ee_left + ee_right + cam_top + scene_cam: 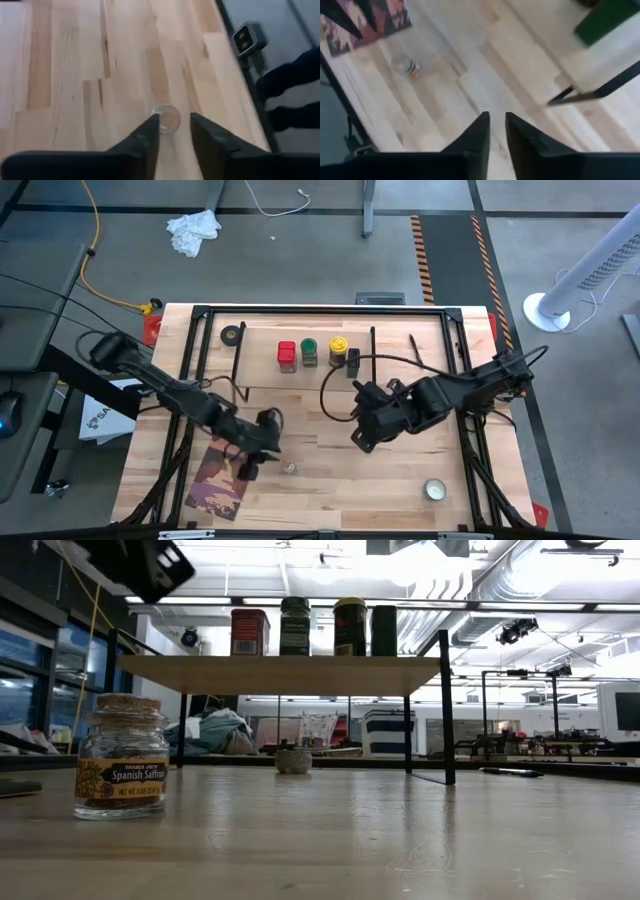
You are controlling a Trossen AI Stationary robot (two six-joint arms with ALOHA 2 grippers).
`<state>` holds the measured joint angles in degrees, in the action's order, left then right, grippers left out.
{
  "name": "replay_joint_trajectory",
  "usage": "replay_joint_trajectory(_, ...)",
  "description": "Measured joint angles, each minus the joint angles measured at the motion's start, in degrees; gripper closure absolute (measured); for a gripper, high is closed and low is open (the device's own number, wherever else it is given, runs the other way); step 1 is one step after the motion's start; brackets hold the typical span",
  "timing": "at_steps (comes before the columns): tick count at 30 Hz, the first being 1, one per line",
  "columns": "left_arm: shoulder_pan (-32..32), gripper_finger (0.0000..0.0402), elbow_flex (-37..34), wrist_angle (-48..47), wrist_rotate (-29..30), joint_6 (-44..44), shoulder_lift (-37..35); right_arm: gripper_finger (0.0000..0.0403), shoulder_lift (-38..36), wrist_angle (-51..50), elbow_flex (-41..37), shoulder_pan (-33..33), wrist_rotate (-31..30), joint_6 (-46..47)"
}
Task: Shelf spices
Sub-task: Put the brown seasoning bottle on the shelf
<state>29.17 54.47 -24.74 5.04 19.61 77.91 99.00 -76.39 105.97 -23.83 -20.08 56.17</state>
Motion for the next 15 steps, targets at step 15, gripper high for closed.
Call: replay_joint_trajectory(15,1.05,0.0137,8.63,-1.58,-0.09,-3.4,15.36,0.0236,0.09,8.61,-11.84,-0.11,7.28,-2.3)
